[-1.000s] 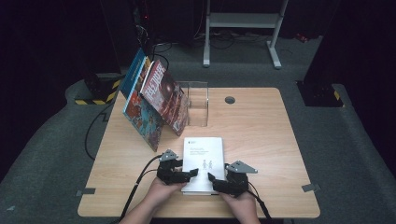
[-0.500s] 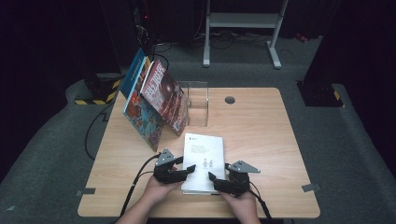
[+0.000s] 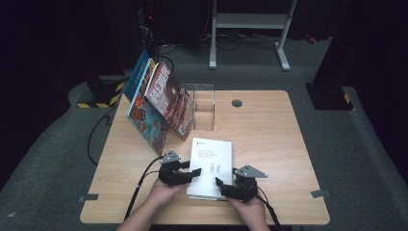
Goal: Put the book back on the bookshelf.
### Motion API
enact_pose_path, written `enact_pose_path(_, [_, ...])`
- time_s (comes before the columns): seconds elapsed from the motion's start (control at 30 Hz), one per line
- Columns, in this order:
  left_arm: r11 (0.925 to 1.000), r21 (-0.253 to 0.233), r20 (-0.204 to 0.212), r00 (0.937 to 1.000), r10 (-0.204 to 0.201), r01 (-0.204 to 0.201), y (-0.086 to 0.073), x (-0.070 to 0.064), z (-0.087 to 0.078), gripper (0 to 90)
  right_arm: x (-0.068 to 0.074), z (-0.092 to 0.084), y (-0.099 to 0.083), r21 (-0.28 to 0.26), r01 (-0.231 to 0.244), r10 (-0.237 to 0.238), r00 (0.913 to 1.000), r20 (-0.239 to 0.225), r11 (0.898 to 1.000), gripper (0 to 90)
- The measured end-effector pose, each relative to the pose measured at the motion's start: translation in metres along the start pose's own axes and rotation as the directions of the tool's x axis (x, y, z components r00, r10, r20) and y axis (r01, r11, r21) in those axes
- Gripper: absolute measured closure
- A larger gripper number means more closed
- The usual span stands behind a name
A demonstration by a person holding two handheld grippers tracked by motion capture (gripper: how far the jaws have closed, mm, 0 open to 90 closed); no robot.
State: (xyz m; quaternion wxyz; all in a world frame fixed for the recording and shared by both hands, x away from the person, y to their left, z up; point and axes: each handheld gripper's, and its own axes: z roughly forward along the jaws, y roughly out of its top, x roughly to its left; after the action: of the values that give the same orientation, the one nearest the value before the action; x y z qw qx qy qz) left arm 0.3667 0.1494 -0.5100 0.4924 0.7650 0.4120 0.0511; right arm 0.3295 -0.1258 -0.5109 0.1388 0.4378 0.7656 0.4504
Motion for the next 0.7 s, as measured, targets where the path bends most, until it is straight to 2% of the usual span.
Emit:
enact_pose_path(0.03, [1.0000, 0.000, 0.000, 1.0000, 0.000, 0.000, 0.000, 0.000, 0.000, 38.5, 0.000, 0.000, 0.000, 0.000, 0.000, 0.000, 1.0000, 0.000, 1.000, 20.7])
enact_pose_path(0.07, [0.9996, 0.012, -0.030, 0.9992, 0.027, -0.027, 0.000, 0.000, 0.003, 38.5, -0.001, 0.000, 0.000, 0.003, 0.001, -0.001, 1.0000, -0.003, 1.000, 22.0])
enact_pose_path(0.1, [0.9996, 0.016, -0.025, 0.9994, 0.023, -0.023, 0.000, 0.002, 0.004, 34.4, -0.001, -0.001, -0.001, 0.000, 0.011, -0.011, 0.9999, 0.002, 1.000, 22.6])
enact_pose_path(0.13, [0.9996, 0.016, -0.025, 0.9994, 0.023, -0.023, 0.000, 0.002, 0.004, 34.3, -0.001, -0.001, -0.001, 0.000, 0.011, -0.011, 0.9999, 0.002, 1.000, 22.6])
enact_pose_path(0.2, [0.9960, 0.002, -0.066, 0.9938, 0.089, -0.089, 0.001, 0.001, 0.006, 31.7, -0.001, 0.000, -0.002, -0.003, 0.010, -0.010, 0.9999, 0.005, 1.000, 22.6])
enact_pose_path(0.27, [0.9958, 0.002, -0.068, 0.9936, 0.091, -0.091, 0.002, 0.000, 0.008, 31.7, -0.001, 0.000, -0.002, -0.004, 0.012, -0.012, 0.9999, 0.006, 1.000, 22.6])
enact_pose_path(0.3, [0.9972, 0.012, -0.062, 0.9953, 0.074, -0.074, 0.004, 0.002, 0.010, 27.1, -0.001, 0.000, -0.002, -0.003, 0.010, -0.010, 0.9999, 0.006, 1.000, 22.6])
enact_pose_path(0.37, [0.9988, 0.023, -0.047, 0.9979, 0.044, -0.043, 0.006, 0.005, 0.014, 25.3, -0.001, 0.000, -0.002, -0.002, 0.008, -0.008, 1.0000, 0.006, 1.000, 22.6])
enact_pose_path(0.4, [0.9993, 0.036, -0.025, 0.9997, 0.006, -0.005, 0.007, 0.008, 0.017, 24.1, -0.001, 0.000, -0.002, -0.001, 0.007, -0.007, 1.0000, 0.006, 1.000, 22.6])
enact_pose_path(0.43, [0.9936, 0.068, 0.017, 0.9956, -0.092, 0.090, 0.007, 0.017, 0.022, 20.4, -0.001, 0.000, -0.001, 0.000, 0.010, -0.010, 0.9999, 0.006, 1.000, 22.6])
enact_pose_path(0.47, [0.9936, 0.068, 0.017, 0.9956, -0.092, 0.090, 0.007, 0.017, 0.022, 19.7, -0.001, 0.000, -0.001, 0.000, 0.010, -0.010, 0.9999, 0.006, 1.000, 22.6])
enact_pose_path(0.5, [0.9904, 0.075, 0.040, 0.9921, -0.119, 0.116, 0.008, 0.019, 0.023, 19.7, -0.001, 0.000, -0.001, 0.000, 0.010, -0.010, 0.9999, 0.006, 1.000, 22.6])
enact_pose_path(0.53, [0.9961, 0.064, 0.023, 0.9978, -0.062, 0.060, 0.009, 0.010, 0.022, 27.0, 0.000, 0.000, -0.001, 0.002, 0.008, -0.008, 0.9999, 0.007, 1.000, 22.7])
enact_pose_path(0.6, [0.9974, 0.062, 0.010, 0.9993, -0.037, 0.036, 0.010, 0.009, 0.020, 28.0, 0.000, 0.000, -0.001, 0.004, 0.012, -0.012, 0.9999, 0.007, 1.000, 22.8])
enact_pose_path(0.67, [0.9993, 0.038, 0.002, 1.0000, 0.000, 0.000, 0.009, 0.007, 0.016, 31.9, 0.000, 0.000, -0.001, 0.006, 0.011, -0.012, 0.9999, 0.007, 1.000, 22.7])
enact_pose_path(0.7, [0.9993, 0.038, 0.002, 1.0000, 0.000, 0.000, 0.009, 0.007, 0.016, 34.4, 0.000, 0.000, -0.001, 0.007, 0.005, -0.005, 1.0000, 0.005, 1.000, 22.7])
